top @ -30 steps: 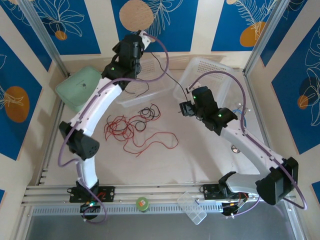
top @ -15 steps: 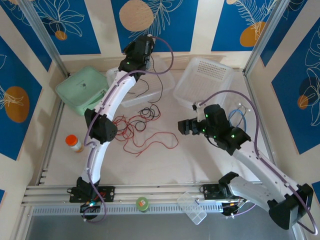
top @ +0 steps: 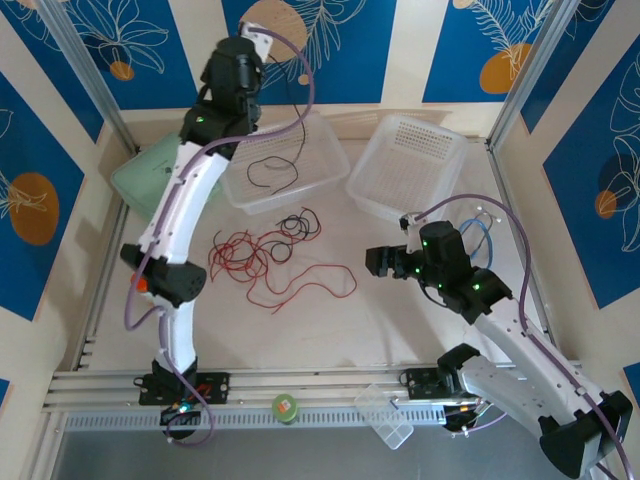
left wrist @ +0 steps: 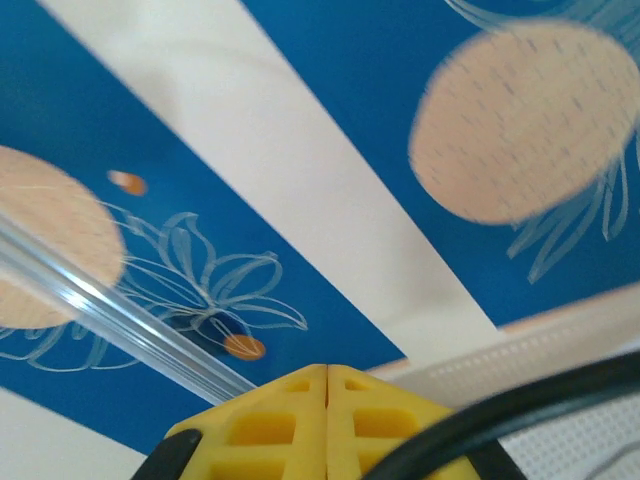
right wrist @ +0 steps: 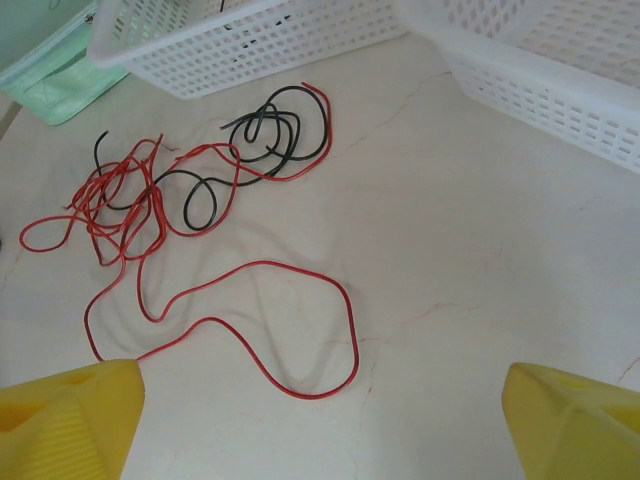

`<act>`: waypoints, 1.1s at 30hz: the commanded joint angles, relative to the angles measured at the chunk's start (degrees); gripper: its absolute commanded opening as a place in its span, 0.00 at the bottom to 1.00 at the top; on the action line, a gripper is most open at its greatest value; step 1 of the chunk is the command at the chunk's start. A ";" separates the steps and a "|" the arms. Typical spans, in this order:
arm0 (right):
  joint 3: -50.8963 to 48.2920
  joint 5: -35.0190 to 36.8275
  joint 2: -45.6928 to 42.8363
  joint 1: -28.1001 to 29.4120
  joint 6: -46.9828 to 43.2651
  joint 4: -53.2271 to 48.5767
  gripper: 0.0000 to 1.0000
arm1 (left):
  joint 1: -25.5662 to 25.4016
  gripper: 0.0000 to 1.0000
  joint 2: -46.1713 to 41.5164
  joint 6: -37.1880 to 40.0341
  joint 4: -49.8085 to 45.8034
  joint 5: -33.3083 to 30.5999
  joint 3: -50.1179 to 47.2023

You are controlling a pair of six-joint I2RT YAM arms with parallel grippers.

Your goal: Untangle the cables

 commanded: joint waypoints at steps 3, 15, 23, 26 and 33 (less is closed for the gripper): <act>0.42 -1.91 0.16 -0.23 1.75 1.44 0.92 | 0.72 0.00 1.82 2.20 4.08 -1.93 -1.75; -2.53 -3.37 -2.12 -0.16 5.33 0.92 0.92 | 2.29 0.00 10.66 1.39 10.44 -2.36 -4.16; -5.39 -4.48 -2.87 1.53 10.53 0.27 0.91 | 2.65 0.00 15.28 -8.20 4.96 -0.17 -9.71; -4.16 -3.32 1.11 3.17 13.13 -1.70 0.88 | 2.73 0.00 15.81 -16.26 -2.18 4.26 -11.93; 3.53 7.31 14.70 10.86 16.72 -10.77 0.83 | 2.83 0.01 17.33 -32.25 -15.46 19.09 -13.83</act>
